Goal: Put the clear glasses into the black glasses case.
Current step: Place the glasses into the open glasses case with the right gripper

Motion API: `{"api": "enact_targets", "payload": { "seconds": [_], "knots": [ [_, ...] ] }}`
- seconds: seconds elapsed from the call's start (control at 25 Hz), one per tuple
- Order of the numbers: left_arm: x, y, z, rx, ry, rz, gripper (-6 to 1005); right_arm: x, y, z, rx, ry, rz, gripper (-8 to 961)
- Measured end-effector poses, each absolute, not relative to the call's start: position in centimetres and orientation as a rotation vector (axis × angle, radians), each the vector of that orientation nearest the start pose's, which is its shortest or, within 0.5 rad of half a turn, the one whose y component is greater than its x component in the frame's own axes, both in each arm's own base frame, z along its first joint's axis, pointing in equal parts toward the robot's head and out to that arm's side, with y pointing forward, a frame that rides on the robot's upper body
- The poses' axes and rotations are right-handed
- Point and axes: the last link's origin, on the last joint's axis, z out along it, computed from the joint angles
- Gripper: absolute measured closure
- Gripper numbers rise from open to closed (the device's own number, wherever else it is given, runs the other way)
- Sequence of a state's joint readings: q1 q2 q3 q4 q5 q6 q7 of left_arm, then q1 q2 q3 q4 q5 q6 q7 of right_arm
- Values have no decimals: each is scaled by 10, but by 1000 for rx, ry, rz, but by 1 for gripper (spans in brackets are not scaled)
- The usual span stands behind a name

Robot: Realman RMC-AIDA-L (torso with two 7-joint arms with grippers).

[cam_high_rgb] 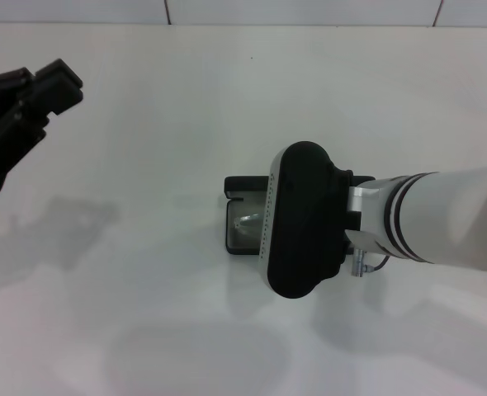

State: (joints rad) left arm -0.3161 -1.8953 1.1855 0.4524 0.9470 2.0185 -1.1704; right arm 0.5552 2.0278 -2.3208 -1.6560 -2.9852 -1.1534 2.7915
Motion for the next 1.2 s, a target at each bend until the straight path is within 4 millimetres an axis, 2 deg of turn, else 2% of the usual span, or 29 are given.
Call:
{"api": "enact_targets", "payload": {
  "seconds": [1.2],
  "knots": [
    [-258, 252, 83, -2363, -297, -1679, 916, 102, 286, -102, -2533, -271, -625, 785]
  ]
}}
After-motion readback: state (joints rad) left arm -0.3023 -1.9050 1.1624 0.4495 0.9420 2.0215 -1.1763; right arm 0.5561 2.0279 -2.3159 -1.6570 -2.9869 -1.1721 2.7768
